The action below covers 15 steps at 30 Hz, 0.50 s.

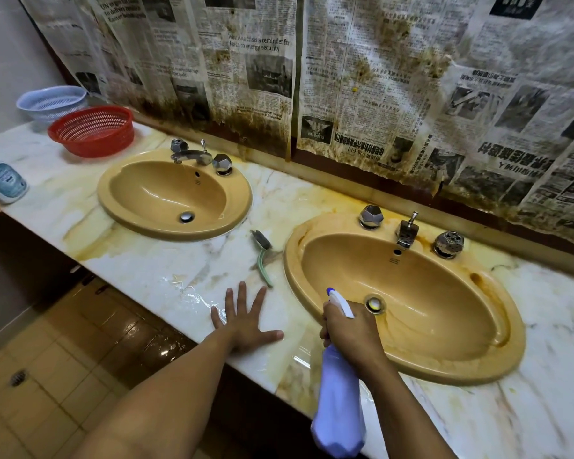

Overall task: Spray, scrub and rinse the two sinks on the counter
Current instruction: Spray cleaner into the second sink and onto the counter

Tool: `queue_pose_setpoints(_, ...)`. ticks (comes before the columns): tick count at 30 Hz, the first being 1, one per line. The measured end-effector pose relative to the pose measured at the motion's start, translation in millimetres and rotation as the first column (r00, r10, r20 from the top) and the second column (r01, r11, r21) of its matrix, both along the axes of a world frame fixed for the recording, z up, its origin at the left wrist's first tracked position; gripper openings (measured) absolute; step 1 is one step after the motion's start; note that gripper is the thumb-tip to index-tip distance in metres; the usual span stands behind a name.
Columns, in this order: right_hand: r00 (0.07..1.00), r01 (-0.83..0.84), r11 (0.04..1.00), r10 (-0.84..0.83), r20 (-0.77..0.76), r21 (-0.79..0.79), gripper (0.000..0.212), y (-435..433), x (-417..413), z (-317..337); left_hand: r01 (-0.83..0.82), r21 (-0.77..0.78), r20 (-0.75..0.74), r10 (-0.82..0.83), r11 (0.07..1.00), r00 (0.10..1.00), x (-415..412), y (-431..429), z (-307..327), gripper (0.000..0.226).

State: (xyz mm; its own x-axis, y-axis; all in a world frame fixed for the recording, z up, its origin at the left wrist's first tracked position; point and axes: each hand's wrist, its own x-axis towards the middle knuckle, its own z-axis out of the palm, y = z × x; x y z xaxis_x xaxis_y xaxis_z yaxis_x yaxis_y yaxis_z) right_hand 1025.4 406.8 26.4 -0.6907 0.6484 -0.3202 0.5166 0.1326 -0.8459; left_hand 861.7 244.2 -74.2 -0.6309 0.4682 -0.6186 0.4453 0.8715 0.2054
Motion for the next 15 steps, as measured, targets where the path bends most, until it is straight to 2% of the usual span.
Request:
queue_pose_setpoints(4, 0.999, 0.028, 1.0, -0.028, -0.029, 0.01, 0.035, -1.3, 0.9, -2.0, 0.002, 0.002, 0.008, -0.002, 1.0, 1.0, 0.3, -0.3, 1.0, 0.118)
queue_pose_setpoints(9, 0.998, -0.021, 0.999, 0.02, -0.053, -0.024, 0.05, -2.5, -3.1, 4.9, 0.005, 0.015, 0.008, -0.005, 1.0, 1.0, 0.3, -1.1, 2.4, 0.118)
queue_pose_setpoints(15, 0.999, -0.015, 0.999, 0.016, -0.044, 0.039, 0.04, -2.6, -7.9, 6.5, 0.009, 0.001, 0.004, -0.009, 1.0, 1.0, 0.1, -0.6, 2.9, 0.118)
